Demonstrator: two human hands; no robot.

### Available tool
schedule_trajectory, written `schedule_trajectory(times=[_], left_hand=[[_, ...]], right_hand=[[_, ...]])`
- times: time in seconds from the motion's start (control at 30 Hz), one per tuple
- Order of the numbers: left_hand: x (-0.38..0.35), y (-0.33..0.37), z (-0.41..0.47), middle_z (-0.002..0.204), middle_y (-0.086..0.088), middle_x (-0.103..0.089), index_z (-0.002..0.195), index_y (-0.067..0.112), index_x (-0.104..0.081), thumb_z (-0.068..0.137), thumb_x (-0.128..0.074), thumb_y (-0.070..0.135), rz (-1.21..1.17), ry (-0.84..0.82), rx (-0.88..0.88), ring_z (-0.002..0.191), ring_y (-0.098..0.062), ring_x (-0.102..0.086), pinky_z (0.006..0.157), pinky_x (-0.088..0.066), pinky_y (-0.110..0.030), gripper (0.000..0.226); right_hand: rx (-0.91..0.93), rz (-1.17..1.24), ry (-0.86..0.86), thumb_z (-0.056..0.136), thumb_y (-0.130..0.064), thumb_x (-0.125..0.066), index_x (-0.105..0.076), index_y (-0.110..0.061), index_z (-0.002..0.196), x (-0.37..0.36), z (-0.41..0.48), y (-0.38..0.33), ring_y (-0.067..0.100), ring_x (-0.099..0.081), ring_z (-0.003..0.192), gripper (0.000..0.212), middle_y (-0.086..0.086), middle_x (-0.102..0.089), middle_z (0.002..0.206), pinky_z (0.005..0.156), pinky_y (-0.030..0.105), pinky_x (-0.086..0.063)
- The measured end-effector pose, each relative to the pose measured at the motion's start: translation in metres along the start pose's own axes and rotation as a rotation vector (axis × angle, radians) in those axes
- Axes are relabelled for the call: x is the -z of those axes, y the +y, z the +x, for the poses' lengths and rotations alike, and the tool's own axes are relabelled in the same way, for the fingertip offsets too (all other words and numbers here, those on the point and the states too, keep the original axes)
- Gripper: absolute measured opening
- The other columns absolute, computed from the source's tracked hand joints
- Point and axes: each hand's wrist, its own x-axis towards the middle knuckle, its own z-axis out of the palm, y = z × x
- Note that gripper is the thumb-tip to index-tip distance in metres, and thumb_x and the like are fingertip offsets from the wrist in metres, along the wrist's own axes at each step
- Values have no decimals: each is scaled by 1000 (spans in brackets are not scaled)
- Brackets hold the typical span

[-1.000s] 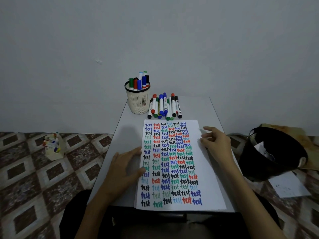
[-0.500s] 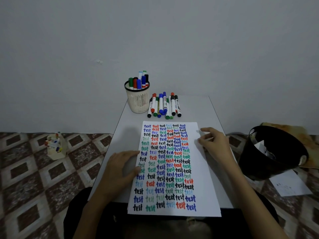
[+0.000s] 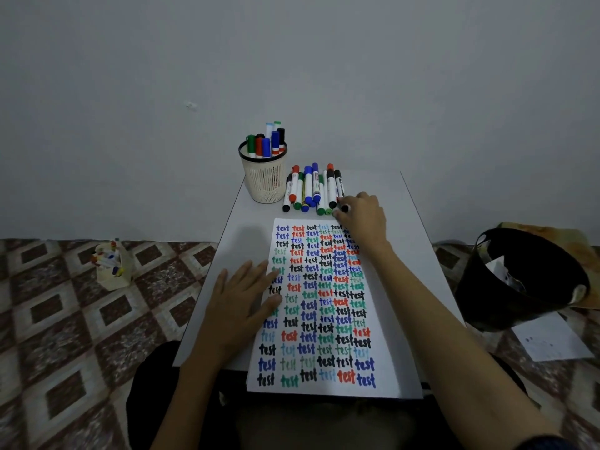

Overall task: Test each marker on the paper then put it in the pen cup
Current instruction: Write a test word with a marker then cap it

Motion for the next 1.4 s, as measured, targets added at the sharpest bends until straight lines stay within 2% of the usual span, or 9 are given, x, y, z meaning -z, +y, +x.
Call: schedule_trajectory(times=[0.2,0.47,0.57,0.67,0.8,0.9,1.1,1.23,1.4], left_hand=[[1,1,-1,150,21,-13,144,40,-28,85,-15,72,12,-8,5,142,-3,-5,116,7,-37,68],[5,7,0,144,22,-24,146,31,-27,81,-19,75,-155,25,48,139,0,-12,118,3,-37,79],[11,15,4,147,13,-36,143,29,-32,85,-28,70,-288,73,59,138,-4,-25,118,-8,-44,72],[23,44,7,143,17,-39,143,31,-34,86,-35,67,-400,59,-8,131,3,-32,111,-24,-28,68],[29,83,12,89,11,-63,115,28,-55,97,-39,42,-527,-59,-112,76,-2,-60,69,-49,-22,28],[26,95,9,65,7,-53,93,22,-54,100,-34,33,-623,-104,-118,50,-5,-45,50,-43,-28,24],[14,111,-2,66,7,-44,109,15,-48,100,-34,38,-905,-301,19,50,-5,-34,48,-33,-21,28],[14,121,-3,58,10,-43,108,8,-50,100,-36,32,-934,-217,61,44,-2,-32,42,-30,-17,29],[17,121,-5,56,9,-38,103,9,-53,96,-41,34,-1034,-183,50,44,-6,-27,40,-26,-18,29]], right_hand=[[-119,226,176,88,-14,-64,-69,-8,102,0,-5,-2,24,-59,84,16,11,-63,97,75,34,-52],[-281,1020,700,93,-16,-61,-63,-12,105,63,-65,-19,12,-61,81,13,10,-57,107,65,33,-57],[-320,1258,549,94,-15,-60,-64,-3,105,82,-100,-28,10,-56,64,17,16,-61,88,55,24,-50],[-271,1312,244,94,-14,-56,-63,3,105,88,-131,-40,11,-53,58,22,6,-60,74,52,23,-48],[-258,1416,44,90,-26,-54,-63,-3,106,94,-153,-61,12,-48,54,29,3,-57,71,50,21,-45],[-266,1342,-83,85,-34,-59,-65,-8,102,94,-162,-66,12,-42,51,32,3,-56,68,49,24,-39],[-270,1225,-185,83,-37,-62,-60,6,85,94,-172,-68,19,-38,51,44,15,-45,61,50,27,-35],[-306,1265,-178,91,-29,-57,-58,-2,77,95,-173,-67,5,-39,46,30,-1,-46,52,48,15,-38],[-292,1288,-172,84,-34,-60,-58,-3,76,101,-173,-68,7,-37,47,32,-2,-44,51,49,17,-36]])
